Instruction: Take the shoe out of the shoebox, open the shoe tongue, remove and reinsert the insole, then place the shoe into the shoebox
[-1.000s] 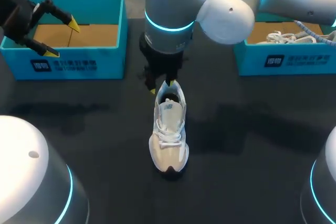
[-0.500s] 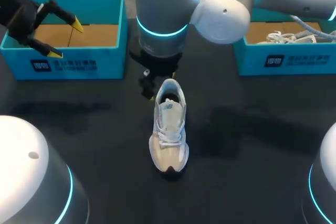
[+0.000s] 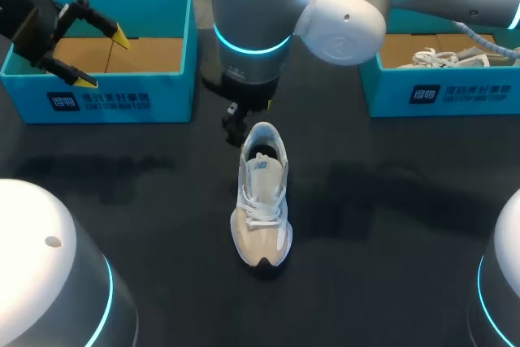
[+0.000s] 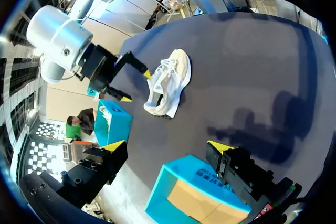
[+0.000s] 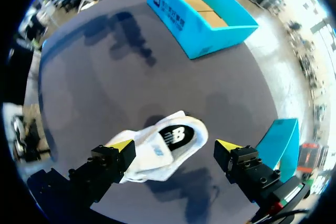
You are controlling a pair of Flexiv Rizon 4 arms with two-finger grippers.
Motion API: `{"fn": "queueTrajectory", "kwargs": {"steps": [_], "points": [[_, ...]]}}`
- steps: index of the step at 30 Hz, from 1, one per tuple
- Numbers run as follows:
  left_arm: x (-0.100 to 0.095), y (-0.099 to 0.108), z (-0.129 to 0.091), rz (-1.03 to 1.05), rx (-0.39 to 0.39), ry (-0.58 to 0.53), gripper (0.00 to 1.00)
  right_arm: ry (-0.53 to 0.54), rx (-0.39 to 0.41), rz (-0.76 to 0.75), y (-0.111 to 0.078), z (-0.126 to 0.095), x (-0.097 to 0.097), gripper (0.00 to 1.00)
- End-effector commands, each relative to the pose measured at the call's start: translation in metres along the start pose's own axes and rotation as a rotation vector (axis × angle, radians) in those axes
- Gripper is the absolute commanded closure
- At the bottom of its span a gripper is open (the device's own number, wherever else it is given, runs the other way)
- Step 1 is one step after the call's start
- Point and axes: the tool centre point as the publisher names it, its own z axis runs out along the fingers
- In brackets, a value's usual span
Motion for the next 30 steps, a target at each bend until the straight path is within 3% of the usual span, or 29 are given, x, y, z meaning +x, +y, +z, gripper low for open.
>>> {"fn": "queueTrajectory", "kwargs": {"steps": [1,11,30], "points": [[-0.001,0.001,0.000,0.000,0.001,0.004,0.00,0.041,-0.012,-0.077,-0.001,0.019,-0.017,0.00],[-0.001,0.001,0.000,0.000,0.001,0.004,0.00,0.017,0.018,-0.175,0.005,0.042,-0.037,0.00],[-0.001,0.001,0.000,0.000,0.001,0.004,0.00,-0.012,0.054,-0.274,0.005,0.094,-0.055,0.00]]}}
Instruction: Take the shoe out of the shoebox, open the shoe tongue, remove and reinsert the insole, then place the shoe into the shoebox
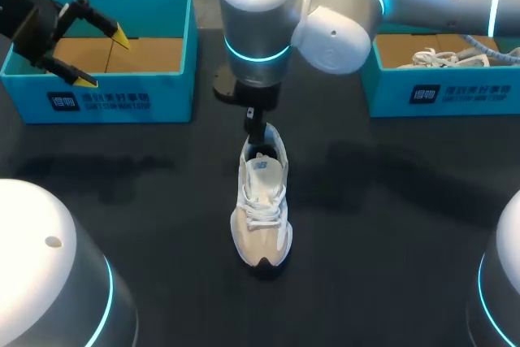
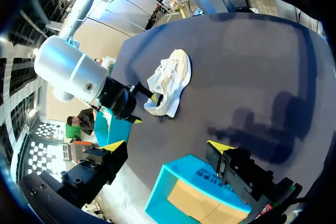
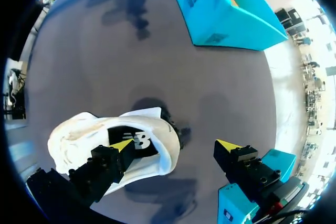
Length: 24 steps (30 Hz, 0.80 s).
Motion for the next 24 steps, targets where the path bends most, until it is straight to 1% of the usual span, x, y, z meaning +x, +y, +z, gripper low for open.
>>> {"fn": "queueTrajectory", "kwargs": {"steps": [1,6,13,15,16,17,18,19,20,22,23,24], "points": [[-0.001,0.001,0.000,0.000,0.000,0.004,0.00,0.010,0.002,-0.022,0.001,0.015,-0.002,0.00],[-0.001,0.001,0.000,0.000,0.000,0.004,0.00,0.028,0.004,-0.030,-0.005,0.029,-0.002,0.00],[-0.001,0.001,0.000,0.000,0.000,0.004,0.00,0.044,-0.003,-0.039,-0.011,0.038,-0.002,0.00],[-0.001,0.001,0.000,0.000,0.000,0.004,0.00,0.044,0.000,-0.043,-0.011,0.038,-0.003,0.18],[-0.001,0.001,0.000,0.000,0.000,0.004,0.00,0.045,0.001,-0.044,-0.011,0.038,-0.003,0.36],[-0.001,0.001,0.000,0.000,0.000,0.004,0.00,0.047,0.002,-0.044,-0.010,0.038,-0.003,0.51],[-0.001,0.001,0.000,0.000,0.000,0.004,0.00,0.048,0.002,-0.044,-0.010,0.039,-0.003,0.56],[-0.001,0.001,0.000,0.000,0.000,0.004,0.00,0.051,0.002,-0.044,-0.009,0.039,-0.002,0.64],[-0.001,0.001,0.000,0.000,0.000,0.004,0.00,0.052,0.002,-0.045,-0.009,0.040,-0.002,0.69],[-0.001,0.001,0.000,0.000,0.000,0.004,0.00,0.057,0.014,-0.056,-0.008,0.042,0.000,0.96],[-0.001,0.001,0.000,0.000,0.000,0.004,0.00,0.060,0.017,-0.059,-0.008,0.043,0.001,1.00],[-0.001,0.001,0.000,0.000,0.000,0.004,0.00,0.060,0.018,-0.059,-0.007,0.044,0.002,1.00]]}}
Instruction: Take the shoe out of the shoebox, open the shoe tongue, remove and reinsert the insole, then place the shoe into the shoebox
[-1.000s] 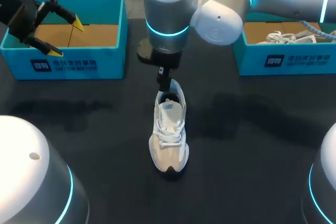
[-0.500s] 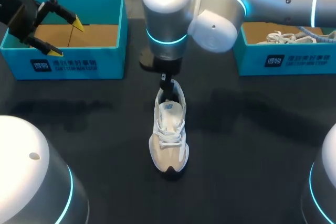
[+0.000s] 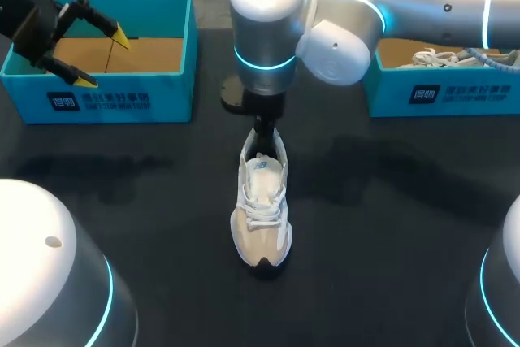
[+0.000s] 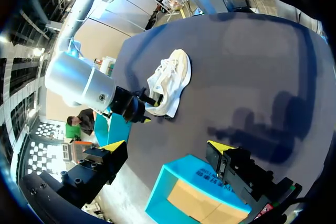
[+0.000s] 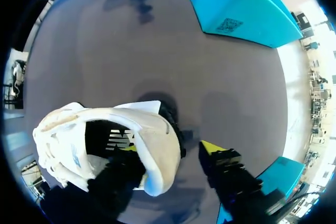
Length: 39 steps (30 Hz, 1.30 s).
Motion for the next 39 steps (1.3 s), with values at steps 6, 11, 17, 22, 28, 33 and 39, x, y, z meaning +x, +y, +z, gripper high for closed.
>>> {"fn": "queueTrajectory", "kwargs": {"steps": [6,11,17,22,28,33,39], "points": [[-0.001,0.001,0.000,0.000,0.000,0.004,0.00,0.014,0.020,0.007,0.002,0.009,0.004,1.00],[-0.001,0.001,0.000,0.000,0.000,0.004,0.00,0.008,0.017,0.034,0.001,0.002,0.005,1.00],[-0.001,0.001,0.000,0.000,0.000,0.004,0.00,0.015,0.004,0.079,0.000,-0.030,0.002,1.00],[-0.001,0.001,0.000,0.000,0.000,0.004,0.00,0.002,-0.032,0.083,-0.002,-0.076,-0.005,1.00],[-0.001,0.001,0.000,0.000,0.000,0.004,0.00,-0.023,-0.063,0.082,-0.006,-0.128,-0.011,1.00],[-0.001,0.001,0.000,0.000,0.000,0.004,0.00,-0.052,-0.090,0.079,-0.007,-0.165,-0.015,1.00],[-0.001,0.001,0.000,0.000,0.000,0.004,0.00,-0.060,-0.045,0.045,-0.001,-0.196,-0.018,1.00]]}}
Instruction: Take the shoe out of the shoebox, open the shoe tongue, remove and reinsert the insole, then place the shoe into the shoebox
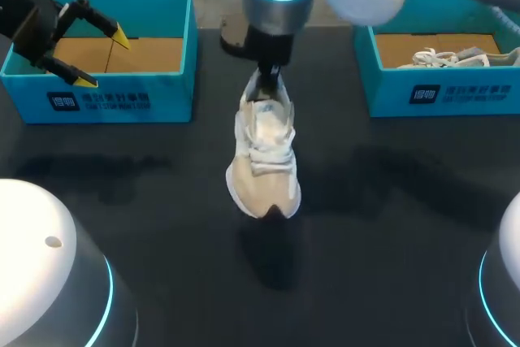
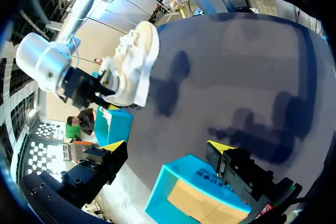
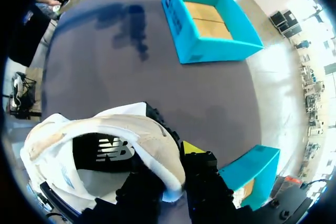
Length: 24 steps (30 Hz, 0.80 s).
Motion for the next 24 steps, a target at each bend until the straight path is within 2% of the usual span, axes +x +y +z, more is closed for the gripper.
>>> {"fn": "queueTrajectory", "kwargs": {"steps": [1,7,24], "points": [[-0.001,0.001,0.000,0.000,0.000,0.003,0.00,-0.017,0.032,-0.034,0.007,-0.046,-0.004,1.00],[-0.001,0.001,0.000,0.000,0.000,0.003,0.00,-0.069,0.030,-0.050,0.018,-0.066,-0.003,1.00],[-0.001,0.001,0.000,0.000,0.000,0.003,0.00,-0.069,0.030,-0.050,0.018,-0.066,-0.003,1.00]]}}
